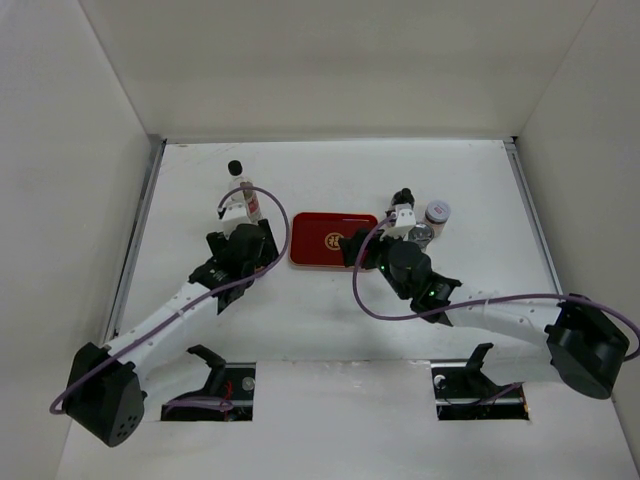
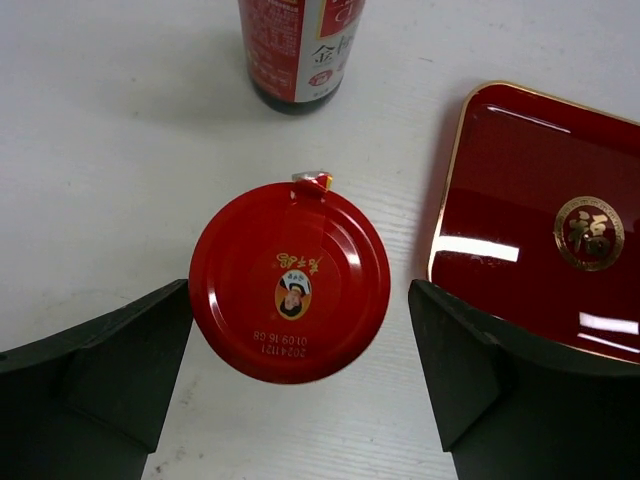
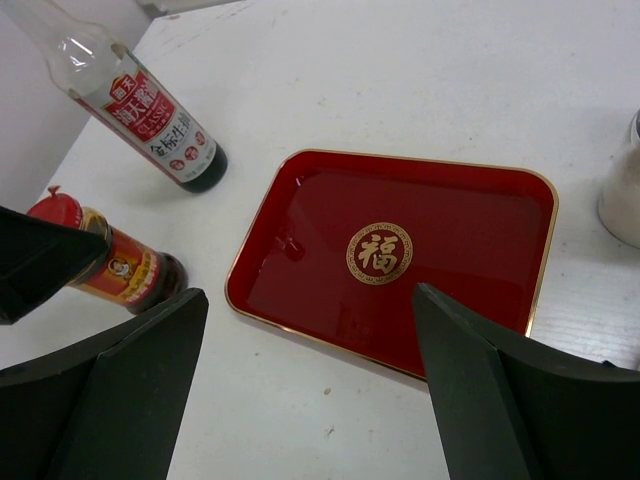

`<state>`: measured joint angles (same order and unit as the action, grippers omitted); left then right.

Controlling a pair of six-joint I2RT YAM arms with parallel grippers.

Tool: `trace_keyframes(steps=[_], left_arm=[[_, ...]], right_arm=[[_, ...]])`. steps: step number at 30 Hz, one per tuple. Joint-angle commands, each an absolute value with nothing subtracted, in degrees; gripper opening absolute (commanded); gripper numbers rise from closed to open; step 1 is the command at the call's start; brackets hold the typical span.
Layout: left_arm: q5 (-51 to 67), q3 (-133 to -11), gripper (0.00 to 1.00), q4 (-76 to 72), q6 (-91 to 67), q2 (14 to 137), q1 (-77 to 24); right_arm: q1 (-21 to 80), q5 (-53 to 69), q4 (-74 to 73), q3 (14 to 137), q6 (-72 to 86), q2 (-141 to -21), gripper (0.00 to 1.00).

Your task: Organize the condiment bottles

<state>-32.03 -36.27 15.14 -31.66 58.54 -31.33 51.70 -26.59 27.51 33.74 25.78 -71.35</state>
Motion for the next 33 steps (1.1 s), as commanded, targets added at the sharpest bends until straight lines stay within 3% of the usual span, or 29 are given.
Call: trace_keyframes(steps=[1, 7, 10, 13, 19, 33], left_arm=[[-29.9, -35.3, 0.83, 9.9, -31.1, 59.6, -29.3], [-32.7, -36.6, 0.68, 8.4, -29.4, 63.0, -29.1], [-36.6, -37.2, 0.46, 6.2, -27.9, 63.1, -31.8], [-38.1, -40.5, 0.35, 6.8, -26.3, 62.1, -34.4], [-38.1, -47.9, 0.31, 3.3, -24.6, 62.8, -37.8], [-28.5, -63.4, 0.3, -10.3, -21.8, 87.3, -36.7]], right_arm=[[51.7, -26.1, 30.7, 34.9, 25.6, -71.5, 0.9], [51.7, -26.1, 30.8, 34.5, 25.8, -71.0, 0.91], [51.7, -26.1, 30.4, 34.9, 25.3, -71.2, 0.91], [51.5, -26.1, 30.8, 34.5, 25.5, -71.0, 0.91], [51.3, -26.4, 31.0, 34.2, 25.8, -70.7, 0.91], [49.1, -28.3, 30.3, 32.4, 25.8, -67.0, 0.91]])
